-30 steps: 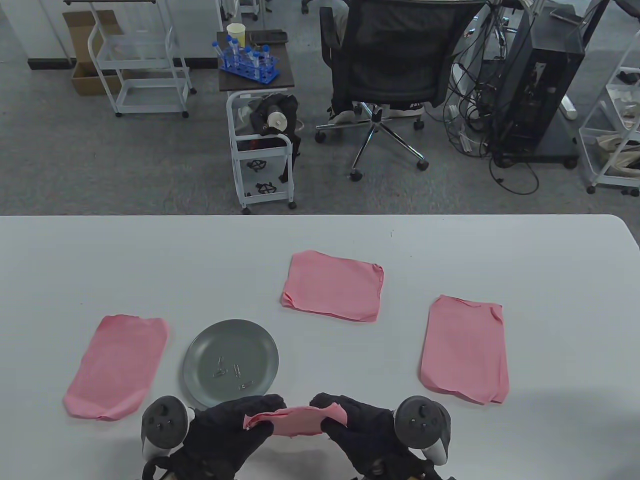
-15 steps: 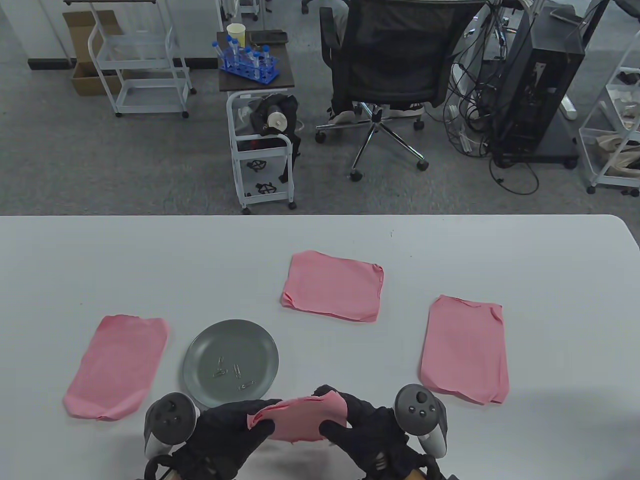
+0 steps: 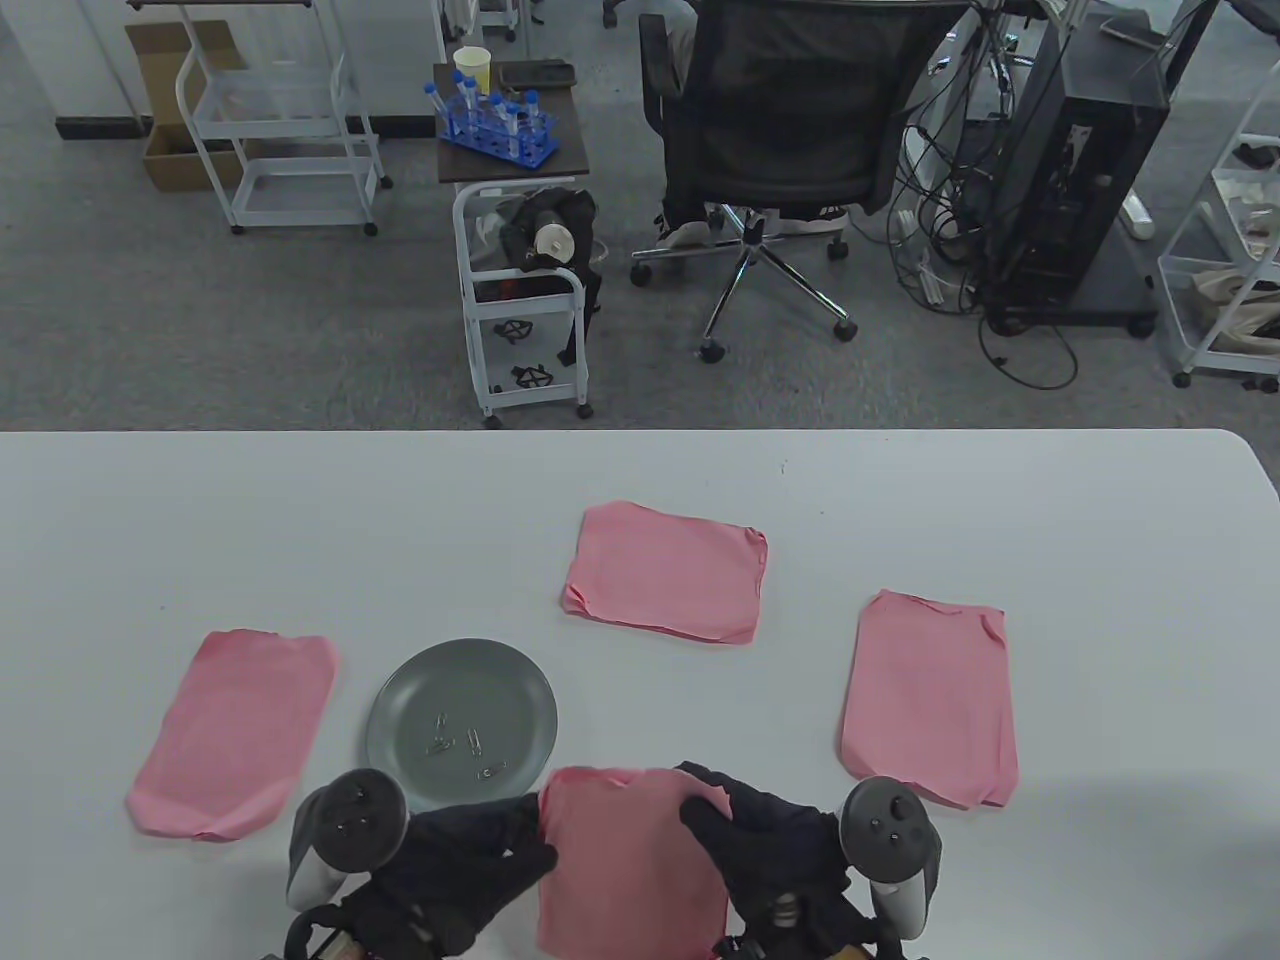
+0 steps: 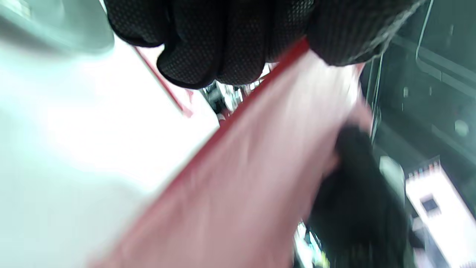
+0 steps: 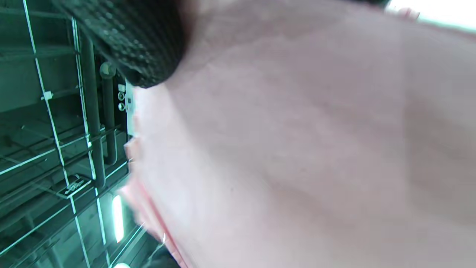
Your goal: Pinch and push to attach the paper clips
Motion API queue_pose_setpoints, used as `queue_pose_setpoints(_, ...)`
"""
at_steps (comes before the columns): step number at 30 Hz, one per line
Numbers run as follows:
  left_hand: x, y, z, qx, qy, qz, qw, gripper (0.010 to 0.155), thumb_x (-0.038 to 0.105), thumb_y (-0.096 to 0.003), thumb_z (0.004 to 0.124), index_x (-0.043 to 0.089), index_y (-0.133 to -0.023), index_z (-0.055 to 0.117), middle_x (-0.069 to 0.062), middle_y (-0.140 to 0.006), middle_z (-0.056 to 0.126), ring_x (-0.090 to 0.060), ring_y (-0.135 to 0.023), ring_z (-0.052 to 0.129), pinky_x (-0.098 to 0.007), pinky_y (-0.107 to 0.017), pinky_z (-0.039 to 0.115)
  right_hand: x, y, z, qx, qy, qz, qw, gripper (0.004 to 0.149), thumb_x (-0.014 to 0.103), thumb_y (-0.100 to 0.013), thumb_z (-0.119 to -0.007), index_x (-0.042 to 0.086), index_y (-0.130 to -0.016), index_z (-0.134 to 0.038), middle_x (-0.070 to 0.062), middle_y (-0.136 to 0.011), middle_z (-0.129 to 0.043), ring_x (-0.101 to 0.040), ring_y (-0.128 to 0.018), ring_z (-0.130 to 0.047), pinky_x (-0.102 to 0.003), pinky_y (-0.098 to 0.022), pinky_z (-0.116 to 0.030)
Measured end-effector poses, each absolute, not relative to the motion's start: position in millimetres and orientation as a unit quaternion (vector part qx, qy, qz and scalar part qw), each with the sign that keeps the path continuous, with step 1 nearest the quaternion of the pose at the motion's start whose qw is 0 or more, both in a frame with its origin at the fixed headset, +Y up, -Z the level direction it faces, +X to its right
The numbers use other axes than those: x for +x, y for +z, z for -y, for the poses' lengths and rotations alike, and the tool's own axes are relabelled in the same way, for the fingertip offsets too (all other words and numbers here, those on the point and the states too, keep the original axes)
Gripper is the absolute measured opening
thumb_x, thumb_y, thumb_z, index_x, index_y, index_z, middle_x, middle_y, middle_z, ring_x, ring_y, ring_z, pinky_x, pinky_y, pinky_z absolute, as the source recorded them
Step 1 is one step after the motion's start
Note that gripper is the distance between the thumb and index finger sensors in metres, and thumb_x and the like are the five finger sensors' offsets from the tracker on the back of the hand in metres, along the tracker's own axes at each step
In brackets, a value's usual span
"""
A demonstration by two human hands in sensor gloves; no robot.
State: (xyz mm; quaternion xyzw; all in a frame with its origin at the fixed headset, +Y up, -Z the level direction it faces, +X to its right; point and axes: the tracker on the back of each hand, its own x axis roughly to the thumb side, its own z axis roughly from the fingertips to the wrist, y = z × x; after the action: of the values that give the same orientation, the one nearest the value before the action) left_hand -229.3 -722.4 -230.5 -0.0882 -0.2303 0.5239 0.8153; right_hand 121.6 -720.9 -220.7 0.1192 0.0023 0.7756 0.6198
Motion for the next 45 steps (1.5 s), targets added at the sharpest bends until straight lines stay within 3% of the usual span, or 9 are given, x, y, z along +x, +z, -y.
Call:
queue_pose_setpoints(4,-274,-253,699,-0.017,0.512,0.127,0.849,0.049,0.036,-0.0451,0.079,0.021,-0.092,0.079,-0.008,-0.084,0.092,-0.032,-0.073,0.096,-0.052,-0.061,0.072,136,-227,718,0.085,0.807,0.024,0.584,0.04,0.036,-0.041,-0.082,0.019,-0.077,-0.08,-0.004,-0.062,-0.102,-0.022,-0.036,-0.111,-0.042,-0.036,-0.09)
queue_pose_setpoints(9,-264,-277,702,-0.076,0.164,0.137,0.974,0.05,0.038,-0.0411,0.083,0.026,-0.089,0.082,-0.003,-0.08,0.096,-0.026,-0.067,0.1,-0.048,-0.057,0.076,141,-234,724,0.061,0.831,0.006,0.552,0.04,0.036,-0.041,-0.082,0.019,-0.078,-0.079,-0.004,-0.061,-0.102,-0.022,-0.033,-0.111,-0.041,-0.035,-0.09)
queue_pose_setpoints(12,-234,-281,727,-0.182,0.066,0.159,0.968,0.069,0.055,-0.0351,0.088,0.028,-0.097,0.072,-0.003,-0.096,0.079,-0.028,-0.084,0.085,-0.05,-0.067,0.065,139,-236,727,0.062,0.832,-0.006,0.551,0.04,0.036,-0.041,-0.081,0.018,-0.078,-0.079,-0.004,-0.061,-0.102,-0.022,-0.034,-0.11,-0.042,-0.035,-0.09)
queue_pose_setpoints(18,-201,-291,752,-0.215,-0.056,0.13,0.966,0.086,0.071,-0.0278,0.083,0.029,-0.101,0.066,-0.002,-0.104,0.063,-0.027,-0.094,0.067,-0.049,-0.075,0.05,132,-236,730,0.072,0.833,-0.027,0.548,0.04,0.036,-0.042,-0.081,0.018,-0.078,-0.079,-0.004,-0.061,-0.101,-0.022,-0.035,-0.11,-0.042,-0.036,-0.09)
queue_pose_setpoints(23,-200,-295,759,-0.218,-0.027,0.139,0.965,0.077,0.065,-0.0338,0.082,0.027,-0.1,0.066,-0.004,-0.102,0.063,-0.026,-0.092,0.068,-0.049,-0.074,0.05,129,-236,732,0.077,0.833,-0.04,0.547,0.041,0.036,-0.042,-0.081,0.017,-0.078,-0.079,-0.004,-0.061,-0.101,-0.023,-0.035,-0.11,-0.042,-0.036,-0.089)
queue_pose_setpoints(30,-198,-279,753,-0.127,-0.016,0.168,0.978,0.05,0.042,-0.0348,0.093,0.025,-0.082,0.088,-0.003,-0.075,0.089,-0.021,-0.063,0.094,-0.045,-0.056,0.074,127,-239,738,0.072,0.833,-0.053,0.546,0.041,0.036,-0.042,-0.081,0.017,-0.078,-0.079,-0.005,-0.061,-0.101,-0.023,-0.035,-0.11,-0.043,-0.036,-0.089)
queue_pose_setpoints(37,-213,-280,749,-0.123,0.065,0.154,0.978,0.04,0.041,-0.0349,0.094,0.028,-0.073,0.096,0.0,-0.069,0.097,-0.018,-0.057,0.098,-0.042,-0.052,0.079,128,-239,739,0.063,0.831,-0.057,0.55,0.041,0.036,-0.042,-0.081,0.018,-0.078,-0.079,-0.005,-0.062,-0.101,-0.023,-0.035,-0.11,-0.043,-0.037,-0.089)
queue_pose_setpoints(42,-239,-293,748,-0.14,0.191,0.113,0.965,0.039,0.04,-0.0384,0.088,0.03,-0.075,0.094,0.0,-0.067,0.1,-0.018,-0.053,0.103,-0.041,-0.047,0.082,129,-241,743,0.056,0.827,-0.065,0.556,0.041,0.036,-0.042,-0.08,0.017,-0.078,-0.079,-0.005,-0.062,-0.101,-0.023,-0.036,-0.109,-0.043,-0.038,-0.088)
queue_pose_setpoints(45,-265,-301,742,-0.148,0.374,0.064,0.913,0.04,0.038,-0.0403,0.085,0.029,-0.079,0.09,-0.002,-0.068,0.101,-0.019,-0.052,0.105,-0.041,-0.045,0.084,129,-242,743,0.056,0.827,-0.068,0.556,0.041,0.036,-0.042,-0.079,0.018,-0.078,-0.078,-0.005,-0.062,-0.101,-0.023,-0.037,-0.109,-0.043,-0.038,-0.088)
